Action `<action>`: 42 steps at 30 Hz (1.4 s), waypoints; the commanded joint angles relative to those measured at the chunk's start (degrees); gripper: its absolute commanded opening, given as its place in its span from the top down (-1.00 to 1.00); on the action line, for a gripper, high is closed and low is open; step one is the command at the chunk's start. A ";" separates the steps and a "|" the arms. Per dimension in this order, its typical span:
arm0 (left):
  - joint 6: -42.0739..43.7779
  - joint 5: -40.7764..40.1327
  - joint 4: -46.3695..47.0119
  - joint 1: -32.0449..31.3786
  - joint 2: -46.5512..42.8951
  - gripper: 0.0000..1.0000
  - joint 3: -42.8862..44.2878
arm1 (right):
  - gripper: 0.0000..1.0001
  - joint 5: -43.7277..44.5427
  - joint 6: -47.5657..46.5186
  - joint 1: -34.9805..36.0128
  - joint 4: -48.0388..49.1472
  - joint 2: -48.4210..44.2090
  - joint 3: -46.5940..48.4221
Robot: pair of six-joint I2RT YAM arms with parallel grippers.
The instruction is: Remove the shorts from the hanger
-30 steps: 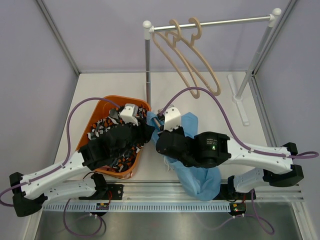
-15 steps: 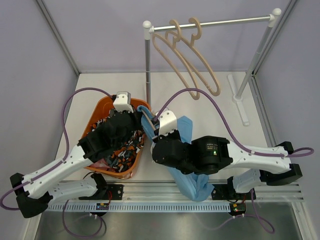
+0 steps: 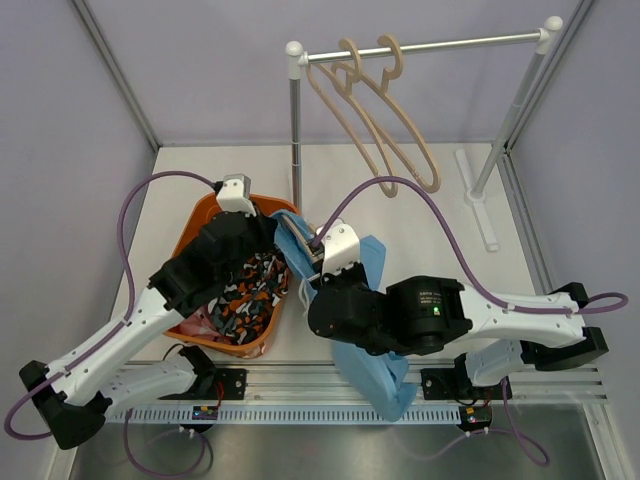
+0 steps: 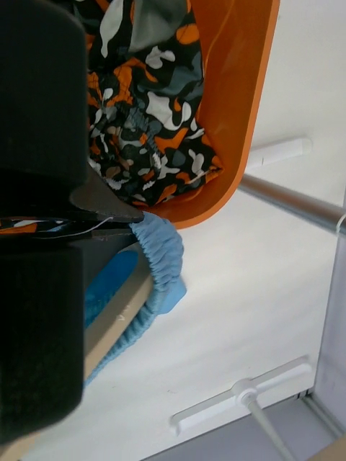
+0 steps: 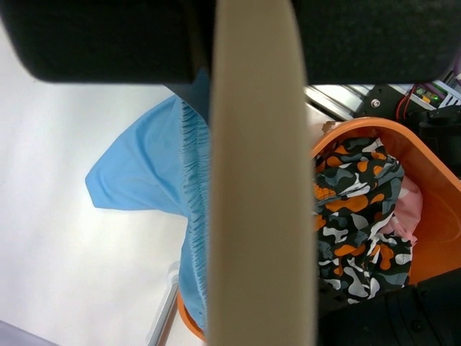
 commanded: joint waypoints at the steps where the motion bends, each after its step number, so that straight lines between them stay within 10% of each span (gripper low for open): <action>1: 1.94 3.70 1.01 1.60 -0.69 1.00 -1.86 | 1.00 6.59 -0.29 1.88 0.80 -5.32 2.50; 19: 5.01 10.22 2.50 -3.13 -1.83 1.00 -2.65 | 1.00 10.28 -4.86 1.80 8.01 -11.04 -2.42; 34: 18.52 1.62 13.57 -39.78 -5.80 1.00 -7.41 | 1.00 5.38 -9.16 -12.34 17.04 -18.24 -12.61; 42: 29.45 12.91 10.60 -55.17 4.74 1.00 1.03 | 1.00 4.23 -15.49 -20.96 21.10 -16.58 -11.65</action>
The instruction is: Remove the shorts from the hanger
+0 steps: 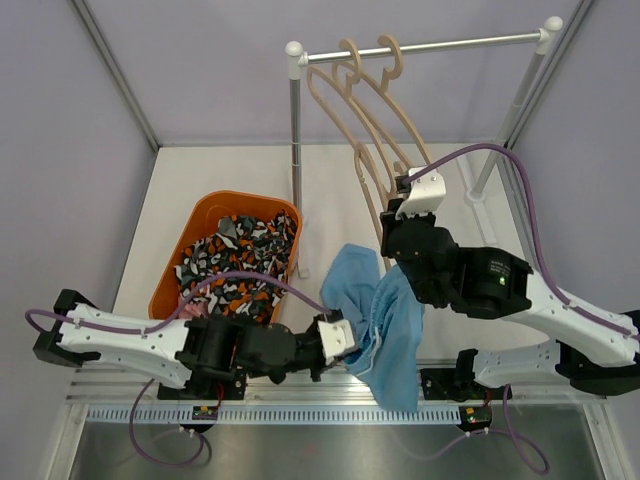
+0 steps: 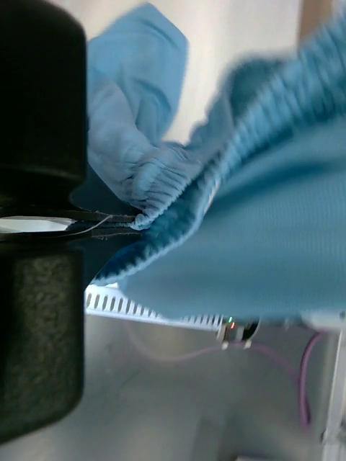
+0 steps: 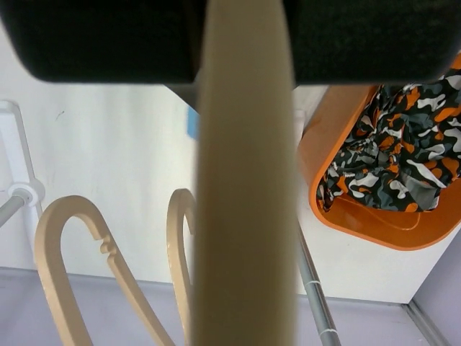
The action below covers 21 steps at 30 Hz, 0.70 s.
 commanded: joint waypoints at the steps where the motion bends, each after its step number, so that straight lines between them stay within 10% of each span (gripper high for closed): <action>1: 7.09 8.31 1.06 -3.83 3.79 1.00 6.52 | 1.00 0.75 -3.74 -1.82 6.59 0.42 1.53; 11: 7.71 11.24 -6.15 -12.98 6.97 1.00 15.40 | 1.00 0.49 -4.18 -6.13 6.25 0.16 0.74; 21: 15.24 -36.51 -2.66 -9.31 2.75 1.00 23.55 | 1.00 -4.15 1.78 -6.13 -2.27 -1.59 3.29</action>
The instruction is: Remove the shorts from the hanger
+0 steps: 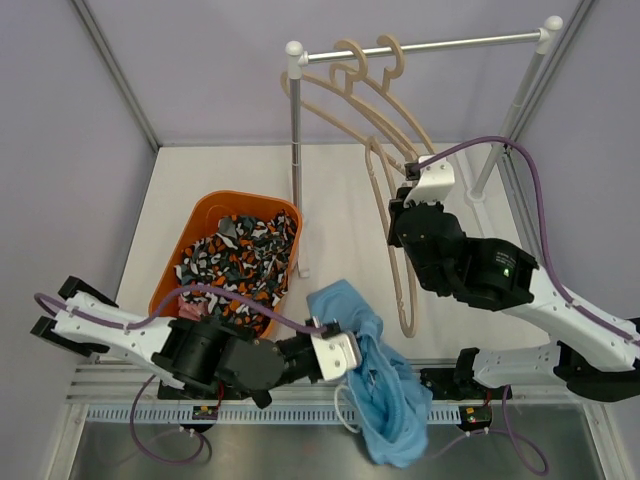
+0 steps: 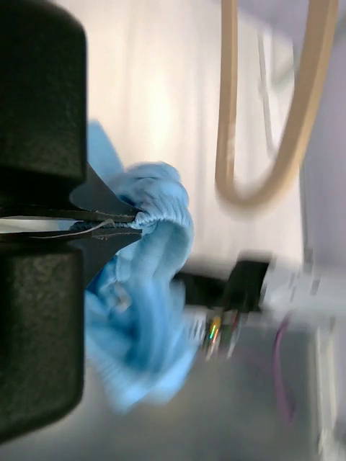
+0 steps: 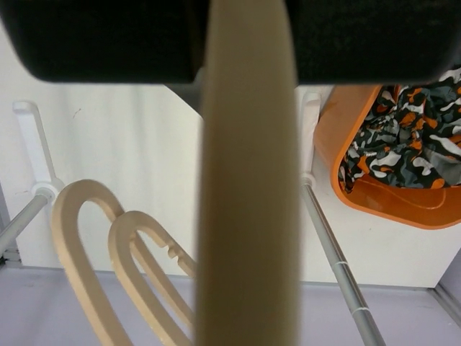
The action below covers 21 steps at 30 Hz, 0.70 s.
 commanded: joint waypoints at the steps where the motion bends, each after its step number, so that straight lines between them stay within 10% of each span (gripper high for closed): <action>1: 7.24 -26.20 7.00 5.28 -3.39 1.00 9.26 | 1.00 -3.26 4.77 -0.34 -3.78 -2.62 2.08; 7: 25.32 -24.37 22.27 20.75 -6.92 1.00 19.62 | 1.00 -7.05 8.99 -0.25 -6.07 -6.93 -0.37; 13: 43.61 -21.30 31.95 21.21 -1.91 1.00 42.83 | 1.00 -8.10 10.49 -0.25 -9.85 -7.37 0.59; 21: 51.28 -23.75 42.31 21.21 -5.58 1.00 31.38 | 1.00 -9.78 10.75 -0.25 -9.33 -8.16 -0.82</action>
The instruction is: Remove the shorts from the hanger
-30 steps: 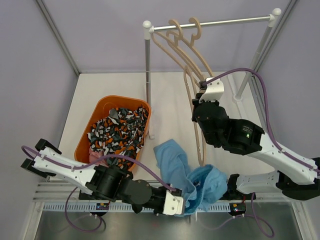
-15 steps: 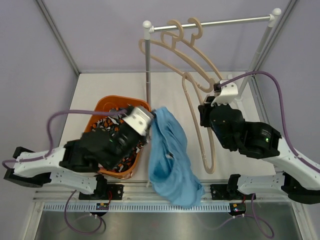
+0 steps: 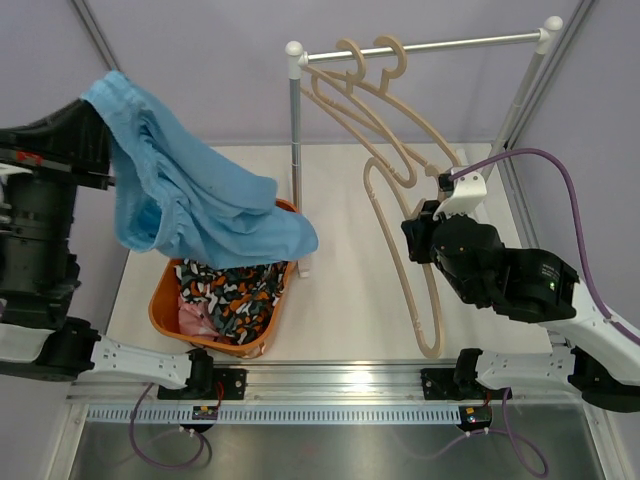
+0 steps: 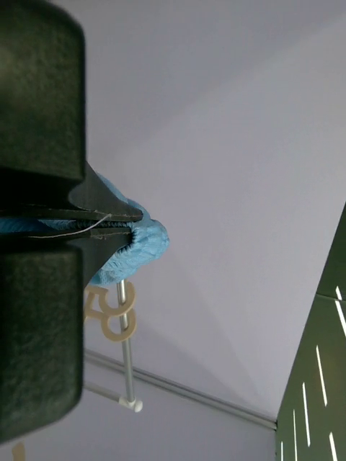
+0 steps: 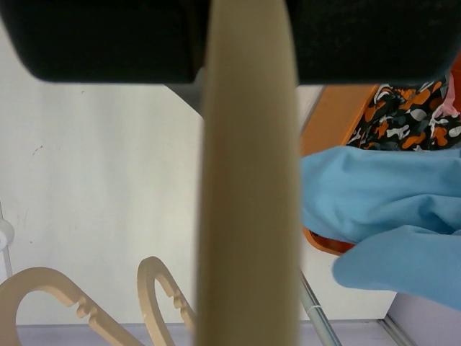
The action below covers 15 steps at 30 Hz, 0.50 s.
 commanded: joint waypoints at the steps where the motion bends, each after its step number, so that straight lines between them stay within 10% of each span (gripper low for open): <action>1: 5.41 -1.42 6.11 0.05 -0.39 1.00 -10.38 | 1.00 -0.62 1.29 -0.25 0.68 -0.38 -0.20; 11: -6.35 -7.30 2.71 1.45 -11.02 1.00 -34.10 | 1.00 -1.93 1.38 -0.25 0.07 -1.00 -0.56; 15: -24.04 -9.95 -8.67 7.16 -15.50 1.00 -41.42 | 1.00 -2.73 1.11 -0.25 -0.89 -1.08 0.06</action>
